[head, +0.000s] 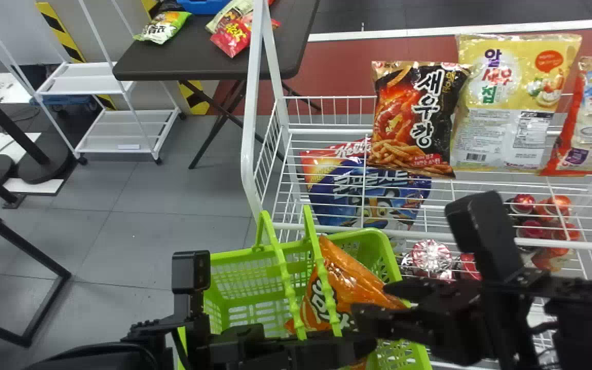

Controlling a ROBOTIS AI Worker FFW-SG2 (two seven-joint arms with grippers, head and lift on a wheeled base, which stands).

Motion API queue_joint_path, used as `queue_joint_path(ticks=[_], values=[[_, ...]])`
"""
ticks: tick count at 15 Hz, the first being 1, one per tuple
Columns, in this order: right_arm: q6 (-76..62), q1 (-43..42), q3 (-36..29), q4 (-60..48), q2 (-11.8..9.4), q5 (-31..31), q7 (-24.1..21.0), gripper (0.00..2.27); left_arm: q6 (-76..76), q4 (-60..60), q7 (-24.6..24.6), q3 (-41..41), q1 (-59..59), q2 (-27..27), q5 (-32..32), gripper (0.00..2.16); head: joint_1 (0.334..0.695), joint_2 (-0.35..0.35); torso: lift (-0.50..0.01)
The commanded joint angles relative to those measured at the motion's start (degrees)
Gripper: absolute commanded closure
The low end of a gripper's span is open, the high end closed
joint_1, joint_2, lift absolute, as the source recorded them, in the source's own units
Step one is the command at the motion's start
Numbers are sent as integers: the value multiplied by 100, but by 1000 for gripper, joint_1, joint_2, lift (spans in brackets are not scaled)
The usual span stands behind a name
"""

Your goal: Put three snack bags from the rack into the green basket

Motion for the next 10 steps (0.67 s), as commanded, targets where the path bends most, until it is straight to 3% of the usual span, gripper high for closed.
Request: queue_joint_path(ticks=[1,6,10], values=[[-59,-86,-469,-17,0,-15,31,29,0,-7,-61,-8,0,-15,0,2145,695,103,0],[-1430,-508,-688,801,9,732,31,29,0,-34,-61,-17,18,-15,0,2145,695,-20,0],[-2854,-1018,15,1917,158,1611,-92,33,0,-51,-61,-26,53,-15,0,2145,695,-64,0]])
